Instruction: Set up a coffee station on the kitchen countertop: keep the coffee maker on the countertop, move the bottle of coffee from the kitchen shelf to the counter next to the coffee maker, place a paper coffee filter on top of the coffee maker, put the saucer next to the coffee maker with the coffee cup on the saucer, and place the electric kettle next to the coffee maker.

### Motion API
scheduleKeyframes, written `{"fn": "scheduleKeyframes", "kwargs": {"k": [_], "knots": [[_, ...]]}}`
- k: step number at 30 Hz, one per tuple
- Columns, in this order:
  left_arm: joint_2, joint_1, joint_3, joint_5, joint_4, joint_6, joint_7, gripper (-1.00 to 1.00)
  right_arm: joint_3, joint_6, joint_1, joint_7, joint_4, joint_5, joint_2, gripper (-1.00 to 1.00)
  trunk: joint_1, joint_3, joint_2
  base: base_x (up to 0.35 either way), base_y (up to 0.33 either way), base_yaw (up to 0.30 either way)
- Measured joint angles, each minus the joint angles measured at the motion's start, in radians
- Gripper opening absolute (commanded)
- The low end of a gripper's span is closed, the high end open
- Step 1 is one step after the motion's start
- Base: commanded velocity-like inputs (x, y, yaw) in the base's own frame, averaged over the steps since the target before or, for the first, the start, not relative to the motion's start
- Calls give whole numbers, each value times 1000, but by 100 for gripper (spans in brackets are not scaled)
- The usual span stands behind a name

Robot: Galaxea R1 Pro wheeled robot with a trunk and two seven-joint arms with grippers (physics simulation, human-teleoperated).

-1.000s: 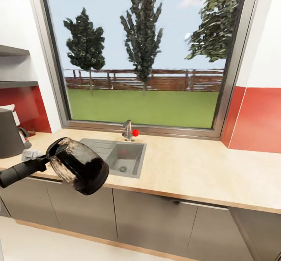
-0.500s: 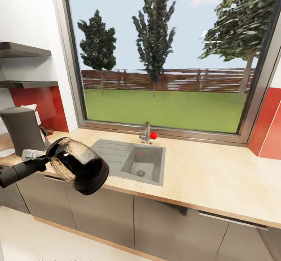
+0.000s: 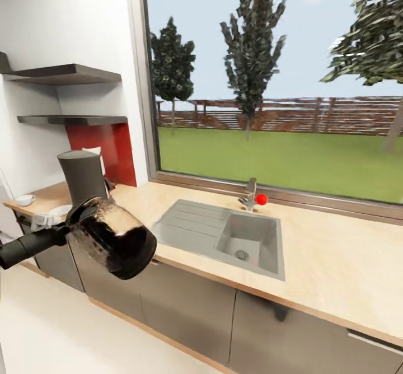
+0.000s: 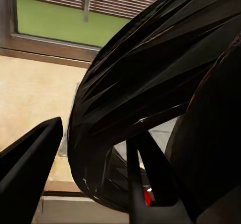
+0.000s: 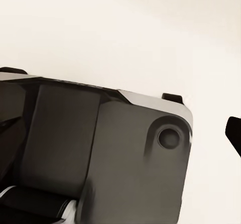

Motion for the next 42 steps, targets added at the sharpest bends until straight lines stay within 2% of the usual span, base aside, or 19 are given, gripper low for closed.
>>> {"fn": "scheduleKeyframes", "kwargs": {"k": [15, 20, 27, 34, 35, 36, 39, 40, 42], "knots": [[-2, 0, -3, -3, 3, 0, 1, -100, 2, 1, 0, 0, 5, 0, 3, 100, 0, 0, 0, 175, 290, 12], [-1, 0, -6, -2, 31, 0, 2, -100, 2, 2, 0, 0, 5, 0, 3, 100, 0, 0, 0, 202, 272, -7], [0, 0, -6, -1, 37, 0, 2, -100, 1, 2, 0, 0, 5, -1, 2, 100, 0, 0, 0, 163, 281, -227], [-2, 0, -6, -3, 42, -3, 9, -100, 0, 1, 0, -2, 5, -2, 2, 100, 0, 0, 0, 23, 39, -99], [-2, 0, -7, -5, 51, -5, 19, -100, 0, 1, 0, -2, 5, -2, 2, 100, 0, 0, 0, 1, 1, -3], [-2, -2, -14, -9, 94, -18, 61, -100, 0, 1, 0, -2, 4, -2, 3, 100, 0, 0, 0, 0, 1, -2], [-3, -9, -36, -8, 137, -36, 139, -100, -1, 1, 0, -1, 1, -4, 3, 100, 0, 0, 0, 0, 0, 0], [-3, -11, -48, -8, 143, -38, 166, -100, -2, 1, 0, -1, 1, -6, 3, 100, 0, 0, 0, 0, 0, 0], [-4, -15, -97, -6, 143, -40, 233, -100, -3, 1, 0, 0, 0, -13, 3, 100, 0, 0, 0, 0, 0, 0]]}}
